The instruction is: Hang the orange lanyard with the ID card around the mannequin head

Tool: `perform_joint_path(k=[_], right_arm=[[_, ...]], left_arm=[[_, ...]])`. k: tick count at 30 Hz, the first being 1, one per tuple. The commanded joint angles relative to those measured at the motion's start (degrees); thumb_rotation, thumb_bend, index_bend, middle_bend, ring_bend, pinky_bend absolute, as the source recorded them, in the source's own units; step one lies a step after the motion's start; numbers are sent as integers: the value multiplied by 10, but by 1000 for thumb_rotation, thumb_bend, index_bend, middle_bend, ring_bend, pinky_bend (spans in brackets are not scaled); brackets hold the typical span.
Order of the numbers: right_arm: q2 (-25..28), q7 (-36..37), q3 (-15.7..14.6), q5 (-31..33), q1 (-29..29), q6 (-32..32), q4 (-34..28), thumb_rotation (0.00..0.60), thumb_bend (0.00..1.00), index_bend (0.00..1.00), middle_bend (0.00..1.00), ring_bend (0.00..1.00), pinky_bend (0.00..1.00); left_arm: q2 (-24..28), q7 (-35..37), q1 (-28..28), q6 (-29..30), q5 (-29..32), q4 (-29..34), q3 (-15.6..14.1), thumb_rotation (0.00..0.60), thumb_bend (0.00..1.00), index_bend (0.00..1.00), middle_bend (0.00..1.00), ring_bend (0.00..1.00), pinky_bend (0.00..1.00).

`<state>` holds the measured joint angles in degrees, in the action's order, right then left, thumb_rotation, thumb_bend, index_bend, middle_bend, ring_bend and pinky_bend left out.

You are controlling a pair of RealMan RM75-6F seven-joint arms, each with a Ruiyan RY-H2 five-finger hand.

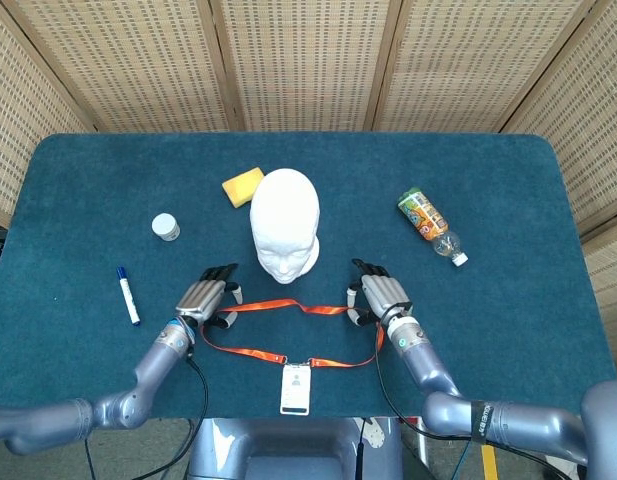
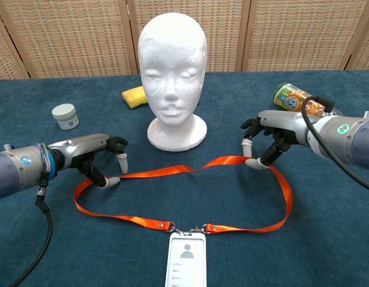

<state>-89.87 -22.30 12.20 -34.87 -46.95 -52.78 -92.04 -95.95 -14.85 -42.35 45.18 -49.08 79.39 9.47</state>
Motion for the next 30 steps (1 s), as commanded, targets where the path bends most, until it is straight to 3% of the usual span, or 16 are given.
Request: perform_joint_path(k=[1,30], right_arm=[[2,0,0,0,-1,-1,-2,600,492,702,0,0,0],[6,11,-6,-3,-4,-5,-6,600,491,706,0,0,0]], left_arm=[[-2,2,1,3,-1,-1,-2,600,411,451,0,0,0],[-30,14,5,32,-22,-28,-6,600,502,595,0,0,0]])
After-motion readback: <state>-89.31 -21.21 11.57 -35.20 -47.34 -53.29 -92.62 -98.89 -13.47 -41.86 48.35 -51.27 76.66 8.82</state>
